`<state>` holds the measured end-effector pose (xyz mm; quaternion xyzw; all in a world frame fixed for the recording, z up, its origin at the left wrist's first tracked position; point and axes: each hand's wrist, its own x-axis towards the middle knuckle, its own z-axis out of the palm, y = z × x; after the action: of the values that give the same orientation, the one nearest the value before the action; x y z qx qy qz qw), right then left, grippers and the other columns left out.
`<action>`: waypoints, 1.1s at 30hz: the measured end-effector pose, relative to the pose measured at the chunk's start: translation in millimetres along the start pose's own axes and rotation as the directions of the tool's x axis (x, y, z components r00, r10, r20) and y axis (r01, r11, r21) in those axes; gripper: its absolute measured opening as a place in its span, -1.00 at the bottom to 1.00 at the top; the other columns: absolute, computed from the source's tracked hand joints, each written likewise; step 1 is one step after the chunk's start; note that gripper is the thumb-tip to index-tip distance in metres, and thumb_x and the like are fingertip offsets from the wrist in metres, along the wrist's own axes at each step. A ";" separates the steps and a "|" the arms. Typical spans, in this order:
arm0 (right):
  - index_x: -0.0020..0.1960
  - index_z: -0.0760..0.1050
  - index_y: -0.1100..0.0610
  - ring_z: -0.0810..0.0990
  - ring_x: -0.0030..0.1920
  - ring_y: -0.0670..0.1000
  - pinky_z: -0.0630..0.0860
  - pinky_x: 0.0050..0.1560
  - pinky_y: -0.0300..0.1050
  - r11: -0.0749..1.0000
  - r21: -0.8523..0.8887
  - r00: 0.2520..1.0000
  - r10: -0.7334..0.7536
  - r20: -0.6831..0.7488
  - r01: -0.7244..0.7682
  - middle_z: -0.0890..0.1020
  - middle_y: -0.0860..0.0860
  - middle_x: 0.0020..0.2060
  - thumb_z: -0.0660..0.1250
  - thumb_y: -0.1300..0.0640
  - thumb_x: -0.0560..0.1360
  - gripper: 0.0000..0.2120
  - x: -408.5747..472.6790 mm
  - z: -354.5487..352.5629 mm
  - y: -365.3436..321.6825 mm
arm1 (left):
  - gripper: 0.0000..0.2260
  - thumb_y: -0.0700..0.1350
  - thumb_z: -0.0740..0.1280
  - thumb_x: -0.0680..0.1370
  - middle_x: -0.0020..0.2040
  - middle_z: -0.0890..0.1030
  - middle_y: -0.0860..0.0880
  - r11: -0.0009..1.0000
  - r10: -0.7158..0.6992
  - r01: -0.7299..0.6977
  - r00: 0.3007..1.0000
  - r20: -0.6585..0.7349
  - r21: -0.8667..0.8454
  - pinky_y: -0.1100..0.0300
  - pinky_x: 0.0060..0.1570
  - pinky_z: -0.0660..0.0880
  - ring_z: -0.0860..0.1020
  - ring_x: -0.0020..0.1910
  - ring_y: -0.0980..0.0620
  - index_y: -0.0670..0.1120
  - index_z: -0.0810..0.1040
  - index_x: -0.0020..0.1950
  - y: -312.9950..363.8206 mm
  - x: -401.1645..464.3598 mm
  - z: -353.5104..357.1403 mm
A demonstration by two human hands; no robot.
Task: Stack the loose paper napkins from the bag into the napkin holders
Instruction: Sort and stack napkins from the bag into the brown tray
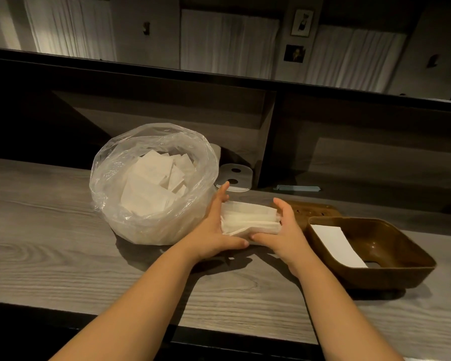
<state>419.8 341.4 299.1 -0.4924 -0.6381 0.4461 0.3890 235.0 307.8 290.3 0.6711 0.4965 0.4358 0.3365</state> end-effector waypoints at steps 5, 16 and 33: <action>0.43 0.31 0.04 0.48 0.16 -0.03 0.54 -0.01 -0.20 1.000 -0.010 0.994 -0.025 -0.109 0.024 0.48 0.04 0.32 0.46 0.25 0.46 -0.39 0.7 -2.7 1.2 | -0.22 -0.20 0.43 0.50 0.39 0.36 0.00 0.999 -0.044 0.046 0.991 -0.128 0.014 0.48 -0.10 0.48 0.46 0.17 0.14 0.29 0.07 0.51 -3.8 2.0 2.3; 0.54 0.07 -0.14 0.35 0.38 0.09 0.47 0.27 0.03 0.999 -0.020 0.999 -0.032 -0.013 0.031 0.31 -0.03 0.40 0.56 0.25 0.36 -0.04 3.2 2.4 1.3 | -0.04 -0.24 0.50 0.46 0.43 0.20 0.11 0.989 0.032 -0.024 0.998 0.053 -0.147 0.44 -0.02 0.49 0.41 0.21 0.20 0.46 -0.08 0.41 4.3 -2.8 2.1; 0.52 0.09 -0.13 0.50 0.19 -0.01 0.56 0.01 -0.21 0.992 0.065 0.994 -0.110 -0.024 0.111 0.47 -0.10 0.22 0.55 0.25 0.37 -0.08 5.7 -6.5 9.3 | -0.04 -0.24 0.53 0.42 0.36 0.28 0.12 0.995 0.090 -0.089 0.996 0.023 -0.055 0.38 0.03 0.50 0.45 0.21 0.18 0.40 -0.03 0.45 0.8 -2.5 2.1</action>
<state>427.3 349.3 292.5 -0.4477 -0.6452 0.4398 0.4356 236.8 305.1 289.6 0.6888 0.4497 0.4552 0.3407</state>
